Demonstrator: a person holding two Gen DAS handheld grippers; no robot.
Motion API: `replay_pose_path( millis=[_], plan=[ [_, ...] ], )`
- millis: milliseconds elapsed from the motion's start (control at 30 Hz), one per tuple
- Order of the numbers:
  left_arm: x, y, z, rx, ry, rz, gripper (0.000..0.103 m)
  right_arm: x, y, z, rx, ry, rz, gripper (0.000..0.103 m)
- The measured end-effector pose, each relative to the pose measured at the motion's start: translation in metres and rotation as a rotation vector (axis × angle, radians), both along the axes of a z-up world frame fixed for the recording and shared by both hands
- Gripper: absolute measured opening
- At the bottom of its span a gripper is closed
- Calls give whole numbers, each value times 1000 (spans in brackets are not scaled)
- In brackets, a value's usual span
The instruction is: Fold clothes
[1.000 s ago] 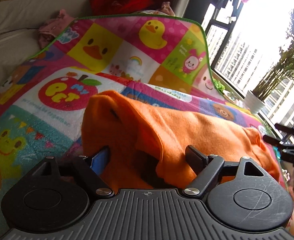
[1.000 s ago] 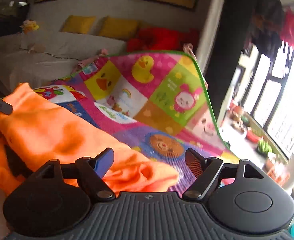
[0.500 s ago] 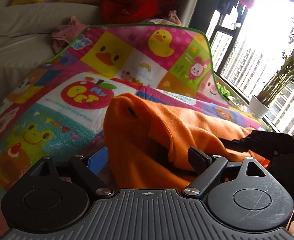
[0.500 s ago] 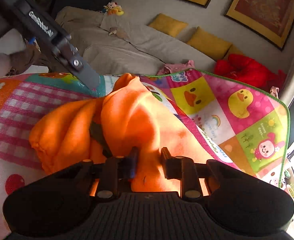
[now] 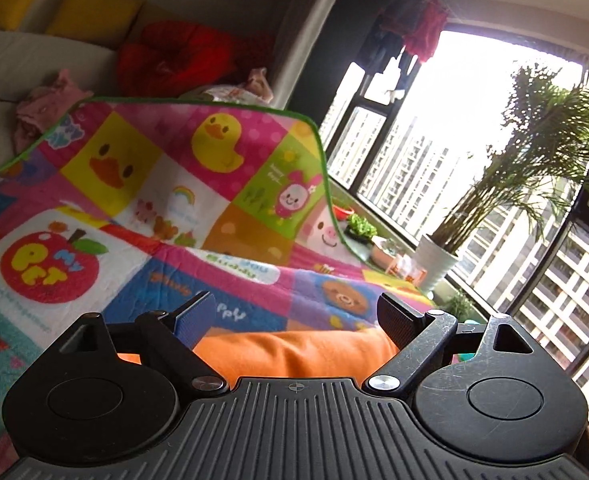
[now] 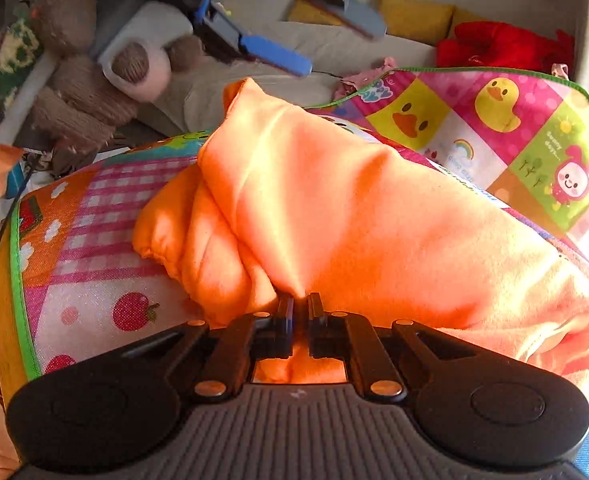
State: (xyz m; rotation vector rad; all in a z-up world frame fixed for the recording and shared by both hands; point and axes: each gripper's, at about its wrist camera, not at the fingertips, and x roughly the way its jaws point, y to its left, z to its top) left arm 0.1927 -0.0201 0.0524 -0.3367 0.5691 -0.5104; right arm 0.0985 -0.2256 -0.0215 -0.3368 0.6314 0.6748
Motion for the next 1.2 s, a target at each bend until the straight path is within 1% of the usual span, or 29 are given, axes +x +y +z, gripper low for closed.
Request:
replay_pose_path(
  millis=[67, 100, 133, 200, 233, 267, 300, 333, 367, 400, 433, 533, 600, 633, 700, 733, 767, 833, 967, 1000, 1067, 1133, 1200],
  plan=[
    [3, 3, -25, -4, 91, 5, 90, -5, -6, 1, 15, 3, -7, 7],
    [2, 4, -36, 4, 119, 6, 90, -7, -11, 5, 35, 9, -11, 7],
    [-2, 5, -43, 26, 124, 4, 90, -10, -15, 8, 56, 14, -16, 7],
    [-11, 5, -55, 73, 125, -1, 91, -13, -26, 22, 123, 18, -24, 12],
    [-13, 5, -59, 93, 124, -3, 91, -14, -32, 31, 159, -2, -32, 18],
    [-14, 6, -62, 106, 122, -6, 91, -15, -37, 40, 194, -23, -41, 32],
    [-14, 6, -63, 111, 116, -8, 91, -15, -41, 48, 217, -55, -58, 41],
    [-14, 6, -65, 113, 113, -9, 91, -13, -45, 54, 232, -89, -84, 58],
    [-14, 5, -65, 113, 113, -9, 92, -9, -48, 56, 238, -109, -119, 65],
    [-14, 5, -65, 113, 112, -9, 93, -3, -51, 55, 238, -111, -154, 65],
    [-14, 4, -66, 113, 112, -9, 93, 6, -57, 50, 237, -90, -202, 65],
    [-15, 4, -68, 122, 112, -12, 93, 33, -71, 24, 243, 41, -341, 65],
    [-17, 3, -71, 125, 120, -16, 93, 41, -80, 4, 280, 121, -390, 66],
    [-19, 3, -72, 128, 121, -18, 93, 39, -82, 1, 300, 119, -392, 67],
    [-23, 2, -74, 133, 115, -14, 93, 37, -82, -4, 322, 118, -389, 73],
    [-25, 3, -75, 131, 112, -9, 93, 37, -80, -5, 326, 118, -385, 80],
    [-28, 4, -76, 119, 111, 3, 93, 35, -78, -7, 329, 118, -381, 85],
    [-37, 8, -76, 88, 112, 35, 93, 32, -70, -9, 303, 98, -374, 89],
    [-63, 23, -65, 76, 92, 128, 94, 30, -64, -10, 285, 83, -360, 95],
    [-69, 28, -63, 87, 85, 160, 94, 30, -66, -10, 295, 89, -358, 95],
    [-78, 39, -60, 114, 81, 233, 94, 32, -68, -11, 315, 101, -348, 99],
    [-76, 48, -62, 113, 117, 267, 94, 32, -67, -11, 321, 113, -333, 103],
    [-69, 53, -66, 91, 166, 278, 94, 31, -64, -10, 304, 109, -336, 103]
  ],
)
